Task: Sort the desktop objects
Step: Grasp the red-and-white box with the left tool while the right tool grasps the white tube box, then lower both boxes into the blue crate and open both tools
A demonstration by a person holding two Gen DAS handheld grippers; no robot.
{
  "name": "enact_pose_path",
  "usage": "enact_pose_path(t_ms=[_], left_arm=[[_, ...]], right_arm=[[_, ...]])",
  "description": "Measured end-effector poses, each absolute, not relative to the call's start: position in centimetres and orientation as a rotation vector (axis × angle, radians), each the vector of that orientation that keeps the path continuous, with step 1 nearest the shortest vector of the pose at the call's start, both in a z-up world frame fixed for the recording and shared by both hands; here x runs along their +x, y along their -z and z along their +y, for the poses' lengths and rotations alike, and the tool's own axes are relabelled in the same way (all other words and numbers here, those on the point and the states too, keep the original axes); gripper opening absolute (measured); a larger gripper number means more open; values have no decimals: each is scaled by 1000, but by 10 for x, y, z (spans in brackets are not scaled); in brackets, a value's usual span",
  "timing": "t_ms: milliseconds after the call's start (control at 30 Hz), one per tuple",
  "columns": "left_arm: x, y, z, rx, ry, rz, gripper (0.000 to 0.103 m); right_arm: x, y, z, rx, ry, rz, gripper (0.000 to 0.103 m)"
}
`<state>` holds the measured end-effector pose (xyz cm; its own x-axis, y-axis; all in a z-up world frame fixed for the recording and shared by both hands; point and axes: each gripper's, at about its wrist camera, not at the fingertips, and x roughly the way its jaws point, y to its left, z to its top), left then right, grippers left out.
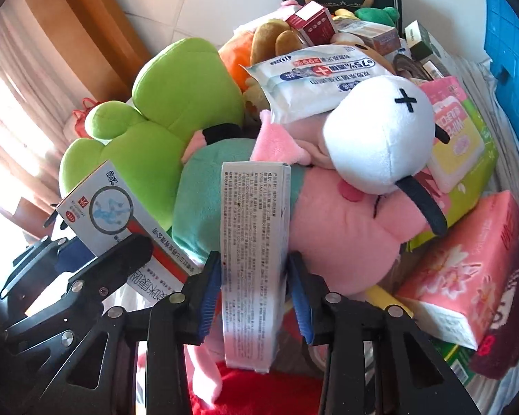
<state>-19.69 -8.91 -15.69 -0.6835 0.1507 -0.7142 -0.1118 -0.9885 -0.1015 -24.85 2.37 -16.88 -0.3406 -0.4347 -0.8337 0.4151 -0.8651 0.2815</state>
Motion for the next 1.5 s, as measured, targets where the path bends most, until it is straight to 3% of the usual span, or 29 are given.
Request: enact_pose_path(t_ms=[500,733,967,1167,1500], left_arm=[[-186,36,-48,-753,-2856,-3,24],[-189,-44,31,-473,-2805,-1,24],[-184,-105,143,-304,-2683,20,25],[-197,-112,248,-411,-2527,35,25],[-248,-43,394,-927,-2359,295,24]], right_arm=[[-222,9,97,937,2522,-22,37],[-199,-86,178,654,2750,6,37],[-174,-143,294,503,2964,11,37],[-172,-141,396,618,3128,64,37],[-219,-55,524,1084,3127,53,38]])
